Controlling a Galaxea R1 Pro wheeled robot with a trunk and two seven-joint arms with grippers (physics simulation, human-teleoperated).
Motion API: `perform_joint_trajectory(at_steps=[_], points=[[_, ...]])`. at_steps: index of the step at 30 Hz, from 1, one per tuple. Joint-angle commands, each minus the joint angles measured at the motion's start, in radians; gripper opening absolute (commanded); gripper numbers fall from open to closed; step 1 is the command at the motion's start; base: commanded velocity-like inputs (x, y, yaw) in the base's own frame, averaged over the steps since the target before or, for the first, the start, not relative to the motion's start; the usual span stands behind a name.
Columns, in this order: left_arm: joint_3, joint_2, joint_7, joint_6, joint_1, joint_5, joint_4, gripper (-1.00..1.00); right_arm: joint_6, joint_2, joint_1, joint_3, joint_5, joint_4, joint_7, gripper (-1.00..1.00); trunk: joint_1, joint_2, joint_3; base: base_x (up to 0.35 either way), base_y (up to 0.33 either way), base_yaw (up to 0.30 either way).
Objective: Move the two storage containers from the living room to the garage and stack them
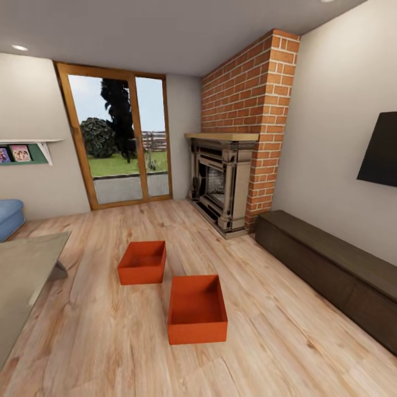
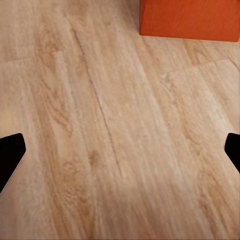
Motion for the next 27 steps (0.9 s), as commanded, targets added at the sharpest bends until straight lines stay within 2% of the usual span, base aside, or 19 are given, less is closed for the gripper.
perform_joint_trajectory(at_steps=[1, 27], points=[[0.003, 0.000, -0.001, -0.003, -0.001, 0.002, 0.001, 1.00, -0.001, -0.001, -0.001, 0.008, 0.003, 0.001, -0.008, 1.00, 0.001, -0.001, -0.001, 0.314, 0.089, 0.000], [0.003, 0.000, -0.001, -0.003, -0.001, 0.002, 0.001, 1.00, -0.001, -0.001, -0.001, 0.008, 0.003, 0.001, -0.008, 1.00, 0.001, -0.001, -0.001, 0.317, 0.018, 0.000]])
